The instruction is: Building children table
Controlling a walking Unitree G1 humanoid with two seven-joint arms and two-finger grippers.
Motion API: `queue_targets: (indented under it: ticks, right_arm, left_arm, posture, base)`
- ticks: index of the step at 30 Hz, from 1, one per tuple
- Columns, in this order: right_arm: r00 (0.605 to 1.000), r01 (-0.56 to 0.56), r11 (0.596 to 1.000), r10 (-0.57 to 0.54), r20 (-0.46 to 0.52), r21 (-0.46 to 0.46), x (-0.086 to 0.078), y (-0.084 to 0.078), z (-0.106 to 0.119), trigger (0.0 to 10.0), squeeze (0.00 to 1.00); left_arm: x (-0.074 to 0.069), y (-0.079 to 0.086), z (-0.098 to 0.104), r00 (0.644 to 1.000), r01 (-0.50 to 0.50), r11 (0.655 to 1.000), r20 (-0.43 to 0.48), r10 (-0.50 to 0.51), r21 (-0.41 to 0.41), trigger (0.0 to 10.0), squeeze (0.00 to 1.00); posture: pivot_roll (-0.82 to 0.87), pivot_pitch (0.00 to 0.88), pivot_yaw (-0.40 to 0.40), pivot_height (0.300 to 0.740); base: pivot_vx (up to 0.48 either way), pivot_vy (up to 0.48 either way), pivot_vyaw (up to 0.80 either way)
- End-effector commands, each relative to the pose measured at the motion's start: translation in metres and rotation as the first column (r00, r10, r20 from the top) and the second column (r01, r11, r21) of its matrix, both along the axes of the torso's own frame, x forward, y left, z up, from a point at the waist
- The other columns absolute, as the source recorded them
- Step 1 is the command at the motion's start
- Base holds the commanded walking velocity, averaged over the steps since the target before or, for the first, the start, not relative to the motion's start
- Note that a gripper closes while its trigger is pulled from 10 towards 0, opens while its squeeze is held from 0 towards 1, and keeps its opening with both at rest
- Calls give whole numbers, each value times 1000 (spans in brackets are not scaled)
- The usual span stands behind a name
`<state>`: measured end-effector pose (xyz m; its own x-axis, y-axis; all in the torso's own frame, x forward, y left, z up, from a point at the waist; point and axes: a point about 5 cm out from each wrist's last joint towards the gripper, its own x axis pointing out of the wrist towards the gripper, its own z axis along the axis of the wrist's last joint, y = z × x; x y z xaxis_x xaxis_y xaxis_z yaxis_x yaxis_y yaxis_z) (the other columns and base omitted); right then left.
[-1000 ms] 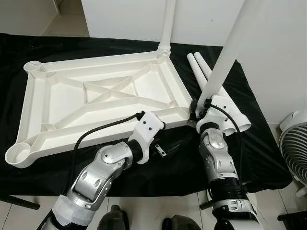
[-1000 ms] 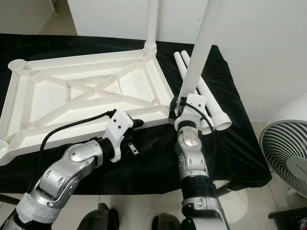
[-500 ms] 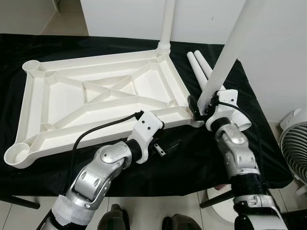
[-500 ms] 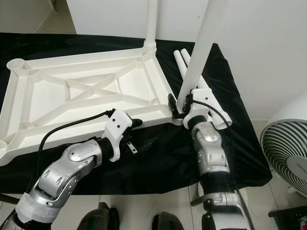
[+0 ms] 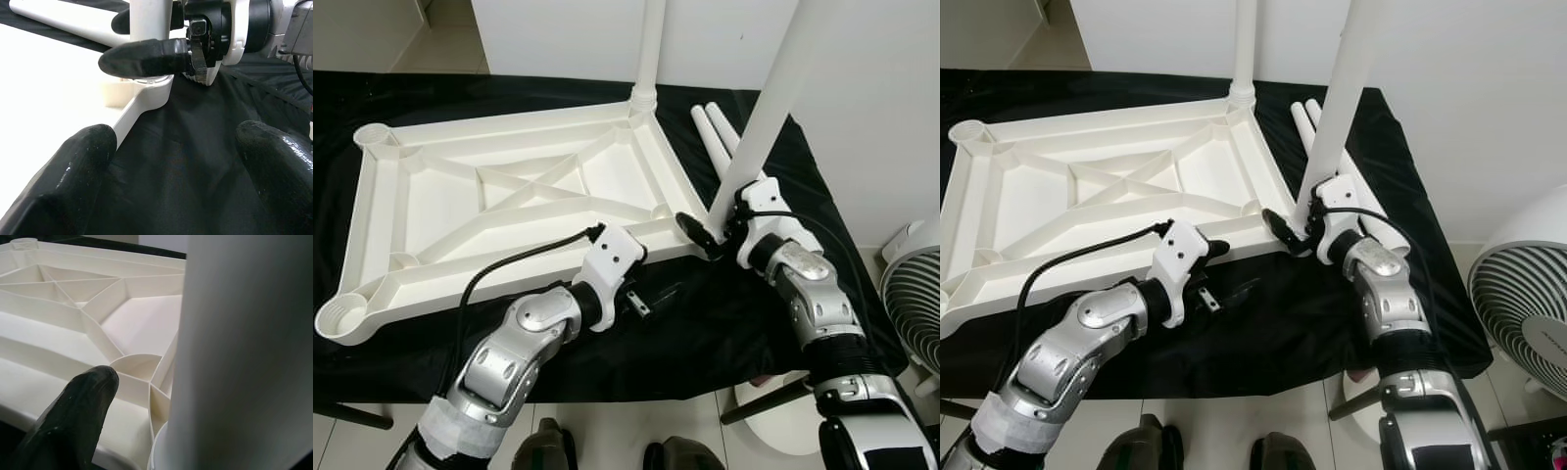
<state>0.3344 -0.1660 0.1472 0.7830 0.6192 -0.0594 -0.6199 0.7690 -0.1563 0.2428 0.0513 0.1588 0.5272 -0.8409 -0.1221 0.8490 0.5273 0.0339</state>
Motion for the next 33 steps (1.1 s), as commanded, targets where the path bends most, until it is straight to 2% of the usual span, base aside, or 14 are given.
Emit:
queue_targets:
  ticks: [1, 2, 4, 5, 14, 17, 21, 23, 24, 25, 26, 29, 30, 33]
  right_arm:
    - [995, -63, 998, 62, -78, -16, -3, 9, -15, 5922, 0]
    - [995, -63, 998, 62, -78, -16, -3, 9, -15, 5922, 0]
    - [992, -87, 996, 85, -92, -17, -4, 9, -18, 1333, 0]
    - [991, -94, 995, 92, -98, -14, -4, 9, -19, 0, 0]
    - [997, -13, 1000, 14, -73, 25, 0, 3, -18, 0, 0]
    - [992, 114, 993, -111, -61, 42, 3, 0, -18, 0, 0]
    - [977, 207, 976, -202, -69, 73, 3, 1, -20, 0, 0]
    - [948, 315, 944, -307, -84, 103, 2, 3, -23, 0, 0]
    - [948, 315, 944, -307, -84, 103, 2, 3, -23, 0, 0]
    - [890, 455, 877, -444, -99, 157, -1, 8, -25, 0, 0]
    - [890, 455, 877, -444, -99, 157, -1, 8, -25, 0, 0]
    - [838, 545, 813, -534, -110, 205, -5, 19, -26, 0, 0]
    - [838, 545, 813, -534, -110, 205, -5, 19, -26, 0, 0]
    - [793, 606, 764, -600, -101, 222, -6, 31, -21, 0, 0]
  left_arm:
    - [0, 1, 3, 1000, 2, 1000, 7, -2, 0, 10000, 0]
    - [0, 1, 3, 1000, 2, 1000, 7, -2, 0, 10000, 0]
    - [0, 1, 3, 1000, 0, 1000, 8, 0, 1, 10000, 0]
    - [0, 1, 3, 1000, 0, 1000, 8, 0, 1, 10000, 0]
    - [1, 0, 4, 1000, 7, 1000, 12, -7, 1, 10000, 0]
    - [1, -1, 4, 1000, 12, 1000, 12, -12, 0, 10000, 0]
    - [1, -2, 4, 1000, 13, 1000, 11, -13, 0, 10000, 0]
    - [2, -2, 3, 1000, 10, 1000, 11, -10, 0, 10000, 0]
    - [2, -2, 3, 1000, 10, 1000, 11, -10, 0, 10000, 0]
    - [9, 0, 3, 998, -56, 998, 23, 56, -7, 10000, 0]
    - [9, 0, 3, 998, -56, 998, 23, 56, -7, 10000, 0]
    - [19, 3, 4, 990, -138, 990, 36, 139, -17, 10000, 0]
    - [19, 3, 4, 990, -138, 990, 36, 139, -17, 10000, 0]
    - [25, 4, 7, 984, -174, 984, 44, 175, -35, 10000, 0]
  posture:
    - [3, 51, -6, 740]
    - [3, 51, -6, 740]
    - [5, 48, -3, 740]
    - [5, 48, -2, 740]
    - [-5, 45, 5, 740]
    - [-10, 47, 3, 740]
    - [-13, 49, 2, 740]
    - [-14, 49, 2, 740]
    - [-14, 49, 2, 740]
    - [-23, 53, 4, 740]
    - [-23, 53, 4, 740]
    - [-26, 55, 3, 740]
    - [-26, 55, 3, 740]
    - [-32, 63, 0, 740]
  base:
    - [0, 0, 0]
    - [0, 0, 0]
    - [0, 0, 0]
    - [0, 0, 0]
    - [0, 0, 0]
    - [0, 0, 0]
    - [0, 0, 0]
    - [0, 0, 0]
    - [0, 0, 0]
    - [0, 0, 0]
    - [0, 0, 0]
    - [0, 0, 0]
    - [0, 0, 0]
    - [0, 0, 0]
